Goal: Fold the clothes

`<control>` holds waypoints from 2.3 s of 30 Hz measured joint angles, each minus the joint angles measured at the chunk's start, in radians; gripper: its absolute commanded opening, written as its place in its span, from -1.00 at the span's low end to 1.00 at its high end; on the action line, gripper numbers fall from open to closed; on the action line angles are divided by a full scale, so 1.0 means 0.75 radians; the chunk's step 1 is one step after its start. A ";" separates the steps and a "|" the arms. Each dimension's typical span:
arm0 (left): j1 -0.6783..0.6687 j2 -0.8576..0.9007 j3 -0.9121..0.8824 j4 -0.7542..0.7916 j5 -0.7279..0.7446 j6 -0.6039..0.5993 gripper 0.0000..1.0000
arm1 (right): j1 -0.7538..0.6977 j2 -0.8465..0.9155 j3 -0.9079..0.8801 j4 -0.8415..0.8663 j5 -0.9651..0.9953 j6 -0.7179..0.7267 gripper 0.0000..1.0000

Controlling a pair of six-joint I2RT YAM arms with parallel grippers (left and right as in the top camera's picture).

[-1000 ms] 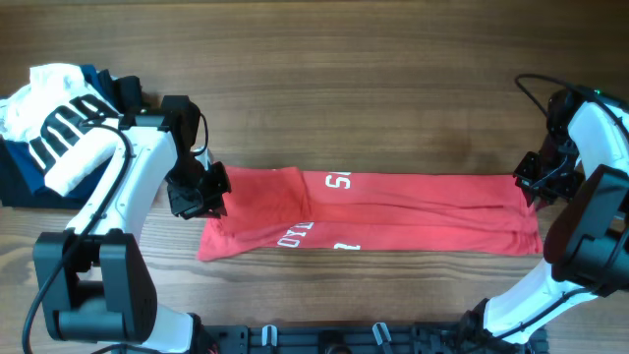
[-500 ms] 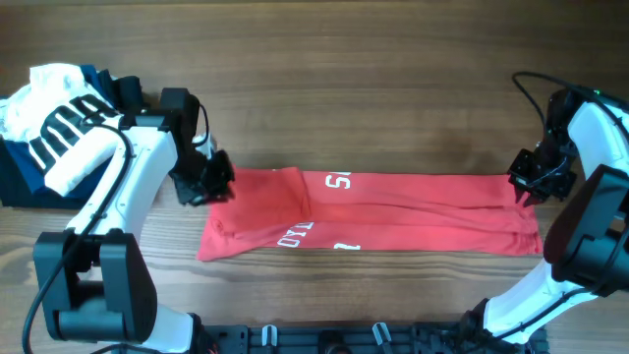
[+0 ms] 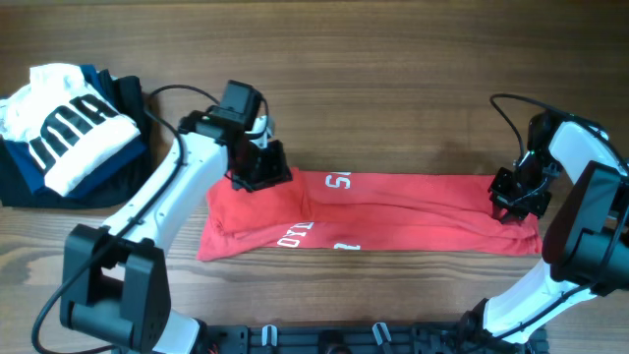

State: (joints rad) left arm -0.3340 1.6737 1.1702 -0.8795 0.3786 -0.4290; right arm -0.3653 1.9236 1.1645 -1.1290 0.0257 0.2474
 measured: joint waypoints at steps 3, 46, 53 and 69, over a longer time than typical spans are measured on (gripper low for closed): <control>-0.068 0.014 0.000 0.044 -0.046 -0.075 -0.23 | 0.000 0.000 0.000 0.002 0.000 -0.001 -0.67; -0.322 0.180 -0.001 0.015 -0.198 -0.298 -0.79 | 0.000 0.000 0.000 0.016 -0.005 -0.005 -0.66; -0.471 0.180 -0.001 0.016 -0.208 -0.290 -0.33 | 0.000 0.000 0.000 0.016 -0.005 -0.005 -0.66; -0.329 0.049 -0.002 0.016 -0.315 -0.280 -0.31 | 0.000 -0.024 0.004 -0.015 -0.010 -0.005 -0.60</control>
State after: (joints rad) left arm -0.5804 1.7103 1.1687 -0.8673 0.1421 -0.6388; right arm -0.3653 1.9057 1.1675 -1.1404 0.0181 0.2440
